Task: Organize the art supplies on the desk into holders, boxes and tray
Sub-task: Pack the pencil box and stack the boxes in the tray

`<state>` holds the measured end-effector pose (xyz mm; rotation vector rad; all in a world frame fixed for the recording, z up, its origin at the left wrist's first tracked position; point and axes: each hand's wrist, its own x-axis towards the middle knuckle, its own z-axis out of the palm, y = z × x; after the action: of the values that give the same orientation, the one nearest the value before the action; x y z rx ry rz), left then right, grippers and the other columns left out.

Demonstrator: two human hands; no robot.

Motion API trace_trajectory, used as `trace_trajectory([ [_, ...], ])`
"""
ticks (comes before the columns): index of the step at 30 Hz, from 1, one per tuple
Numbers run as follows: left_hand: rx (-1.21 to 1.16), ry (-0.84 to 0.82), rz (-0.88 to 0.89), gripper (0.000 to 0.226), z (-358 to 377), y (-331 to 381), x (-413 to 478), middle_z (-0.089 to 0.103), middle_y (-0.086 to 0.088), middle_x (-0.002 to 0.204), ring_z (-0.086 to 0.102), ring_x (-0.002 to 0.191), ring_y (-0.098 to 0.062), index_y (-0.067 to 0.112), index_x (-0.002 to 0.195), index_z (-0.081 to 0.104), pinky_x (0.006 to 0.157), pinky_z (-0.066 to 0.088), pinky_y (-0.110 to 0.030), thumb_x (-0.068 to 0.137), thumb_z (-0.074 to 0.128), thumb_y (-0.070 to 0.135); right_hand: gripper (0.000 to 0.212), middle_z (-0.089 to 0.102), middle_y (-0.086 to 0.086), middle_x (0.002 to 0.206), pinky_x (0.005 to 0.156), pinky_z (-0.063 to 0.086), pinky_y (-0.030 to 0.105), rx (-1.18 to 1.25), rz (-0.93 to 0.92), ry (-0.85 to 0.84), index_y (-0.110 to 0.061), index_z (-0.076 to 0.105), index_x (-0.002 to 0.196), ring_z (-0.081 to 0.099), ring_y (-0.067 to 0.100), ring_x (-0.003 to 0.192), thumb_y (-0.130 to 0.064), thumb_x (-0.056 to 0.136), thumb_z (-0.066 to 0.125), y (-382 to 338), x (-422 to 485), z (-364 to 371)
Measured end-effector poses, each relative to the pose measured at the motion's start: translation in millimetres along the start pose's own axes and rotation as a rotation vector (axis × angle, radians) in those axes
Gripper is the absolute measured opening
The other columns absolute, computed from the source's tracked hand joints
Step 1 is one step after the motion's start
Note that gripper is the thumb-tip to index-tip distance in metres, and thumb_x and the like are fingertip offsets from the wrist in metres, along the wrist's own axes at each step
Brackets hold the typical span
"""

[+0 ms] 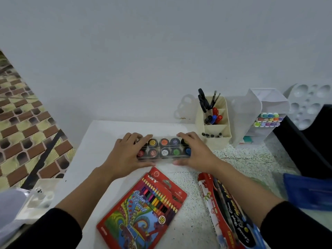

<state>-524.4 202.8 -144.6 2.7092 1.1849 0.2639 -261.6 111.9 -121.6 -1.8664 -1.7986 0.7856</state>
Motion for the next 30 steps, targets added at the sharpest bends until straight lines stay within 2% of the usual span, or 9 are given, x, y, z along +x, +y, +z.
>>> trace_trajectory([
  [5, 0.027, 0.156, 0.181, 0.099, -53, 35, -6, 0.050, 0.000, 0.131, 0.046, 0.116, -0.019, 0.030, 0.154, 0.035, 0.092, 0.047, -0.042, 0.076, 0.039, 0.090, 0.101, 0.041, -0.019, 0.132, 0.101, 0.037, 0.007, 0.144, -0.053, 0.232, -0.033, 0.046, 0.146, 0.046, -0.008, 0.118, -0.045, 0.058, 0.095, -18, -52, -38],
  [6, 0.034, 0.158, 0.195, 0.099, -61, 46, -7, 0.050, 0.000, 0.131, 0.046, 0.116, -0.019, 0.031, 0.154, 0.035, 0.092, 0.048, -0.041, 0.075, 0.039, 0.090, 0.100, 0.043, -0.021, 0.131, 0.100, 0.040, 0.008, 0.189, -0.063, 0.246, -0.034, 0.048, 0.144, 0.047, -0.010, 0.118, -0.044, 0.056, 0.095, -18, -64, -45],
  [9, 0.025, 0.133, 0.221, 0.099, -72, 83, -8, 0.051, -0.001, 0.132, 0.046, 0.117, -0.019, 0.031, 0.154, 0.037, 0.091, 0.049, -0.043, 0.075, 0.039, 0.090, 0.098, 0.047, -0.021, 0.130, 0.104, 0.049, 0.026, 0.273, -0.078, 0.258, -0.034, 0.053, 0.141, 0.052, -0.004, 0.120, -0.043, 0.054, 0.096, -8, -96, -67],
  [15, -0.030, 0.114, 0.234, 0.097, -61, 170, -3, 0.052, 0.005, 0.130, 0.046, 0.113, -0.013, 0.035, 0.154, 0.036, 0.089, 0.048, -0.037, 0.075, 0.040, 0.092, 0.092, 0.048, -0.029, 0.121, 0.100, 0.051, 0.025, 0.285, -0.128, 0.285, -0.041, 0.056, 0.135, 0.054, -0.004, 0.116, -0.051, 0.051, 0.093, 43, -152, -113],
  [20, -0.077, 0.173, 0.237, 0.093, -38, 270, 12, 0.050, 0.013, 0.135, 0.046, 0.118, -0.010, 0.038, 0.152, 0.038, 0.094, 0.046, -0.037, 0.075, 0.048, 0.089, 0.087, 0.055, -0.019, 0.125, 0.101, 0.050, 0.027, 0.281, -0.219, 0.293, -0.040, 0.060, 0.132, 0.058, 0.004, 0.119, -0.050, 0.053, 0.094, 111, -204, -174],
  [22, -0.079, 0.183, 0.237, 0.093, -27, 311, 23, 0.048, 0.013, 0.135, 0.045, 0.120, -0.010, 0.038, 0.153, 0.036, 0.098, 0.045, -0.038, 0.076, 0.049, 0.088, 0.084, 0.055, -0.018, 0.123, 0.099, 0.050, 0.026, 0.233, -0.249, 0.299, -0.038, 0.060, 0.131, 0.059, 0.005, 0.117, -0.048, 0.055, 0.094, 139, -224, -204],
  [25, -0.090, 0.184, 0.271, 0.093, -17, 367, 47, 0.048, 0.011, 0.135, 0.044, 0.123, -0.011, 0.038, 0.153, 0.036, 0.100, 0.044, -0.040, 0.076, 0.048, 0.089, 0.084, 0.055, -0.018, 0.126, 0.099, 0.050, 0.032, 0.064, -0.253, 0.283, -0.038, 0.056, 0.131, 0.058, 0.007, 0.118, -0.053, 0.058, 0.093, 178, -247, -249],
  [28, -0.061, 0.152, 0.320, 0.092, -9, 411, 81, 0.050, 0.007, 0.136, 0.043, 0.124, -0.013, 0.039, 0.150, 0.039, 0.101, 0.042, -0.040, 0.073, 0.051, 0.088, 0.094, 0.053, -0.023, 0.131, 0.102, 0.048, 0.034, -0.138, -0.205, 0.149, -0.041, 0.048, 0.139, 0.054, 0.002, 0.121, -0.062, 0.056, 0.087, 208, -253, -291],
  [30, -0.073, 0.145, 0.355, 0.090, -2, 431, 106, 0.053, 0.003, 0.132, 0.045, 0.119, -0.015, 0.039, 0.148, 0.042, 0.097, 0.043, -0.039, 0.072, 0.057, 0.085, 0.090, 0.055, -0.021, 0.126, 0.098, 0.050, 0.032, -0.214, -0.193, 0.084, -0.040, 0.049, 0.136, 0.056, 0.002, 0.114, -0.057, 0.056, 0.087, 223, -249, -311],
])
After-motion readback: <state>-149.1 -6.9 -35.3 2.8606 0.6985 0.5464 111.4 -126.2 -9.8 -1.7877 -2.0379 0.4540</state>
